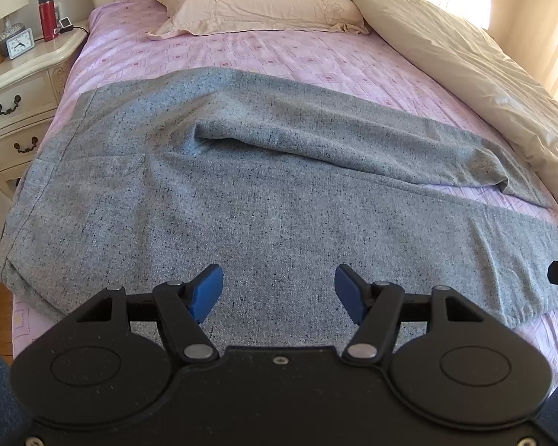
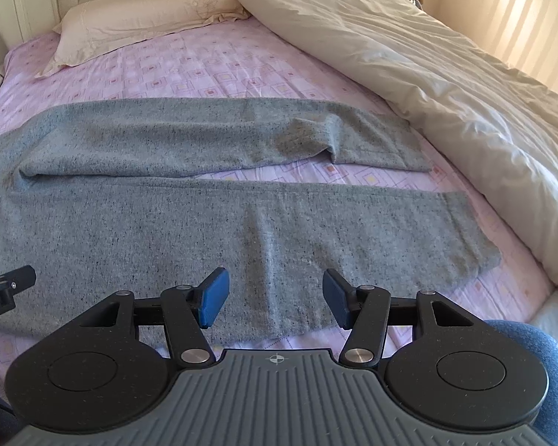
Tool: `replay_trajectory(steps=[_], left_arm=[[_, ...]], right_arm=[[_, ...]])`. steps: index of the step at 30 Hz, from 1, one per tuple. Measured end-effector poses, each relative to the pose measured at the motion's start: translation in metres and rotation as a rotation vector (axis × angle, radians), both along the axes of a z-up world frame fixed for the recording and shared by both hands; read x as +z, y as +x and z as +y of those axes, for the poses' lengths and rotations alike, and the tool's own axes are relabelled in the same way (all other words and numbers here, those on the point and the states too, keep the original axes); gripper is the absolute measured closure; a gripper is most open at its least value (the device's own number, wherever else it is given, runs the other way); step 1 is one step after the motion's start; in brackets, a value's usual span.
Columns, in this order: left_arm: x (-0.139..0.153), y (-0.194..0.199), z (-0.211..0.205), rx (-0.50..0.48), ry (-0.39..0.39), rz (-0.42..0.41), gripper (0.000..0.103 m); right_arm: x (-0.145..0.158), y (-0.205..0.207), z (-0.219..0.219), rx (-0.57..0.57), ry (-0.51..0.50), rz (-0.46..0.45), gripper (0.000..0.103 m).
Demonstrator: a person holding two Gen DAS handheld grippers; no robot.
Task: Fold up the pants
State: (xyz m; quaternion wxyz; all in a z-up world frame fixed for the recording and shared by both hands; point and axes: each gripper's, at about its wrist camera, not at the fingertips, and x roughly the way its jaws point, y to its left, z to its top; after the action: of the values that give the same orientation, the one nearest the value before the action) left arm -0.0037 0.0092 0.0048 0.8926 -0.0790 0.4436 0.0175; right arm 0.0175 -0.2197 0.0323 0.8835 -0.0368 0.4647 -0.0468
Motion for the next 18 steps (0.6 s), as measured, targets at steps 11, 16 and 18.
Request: replay_trajectory(steps=[11,16,18], left_arm=[[-0.0002,-0.0015,0.0002,0.0,-0.002,-0.003,0.036],[0.0,-0.0015,0.001,0.0,-0.006,-0.004,0.036],[0.0,-0.0018,0.0009,0.0,-0.007,-0.005,0.036]], right_arm=[[-0.0003,0.0004,0.0008,0.012,-0.011,-0.001,0.049],[-0.0017,-0.0015,0.0066,0.031,-0.031,-0.002,0.049],[-0.002,-0.0011,0.0073,0.035,-0.035,-0.002,0.049]])
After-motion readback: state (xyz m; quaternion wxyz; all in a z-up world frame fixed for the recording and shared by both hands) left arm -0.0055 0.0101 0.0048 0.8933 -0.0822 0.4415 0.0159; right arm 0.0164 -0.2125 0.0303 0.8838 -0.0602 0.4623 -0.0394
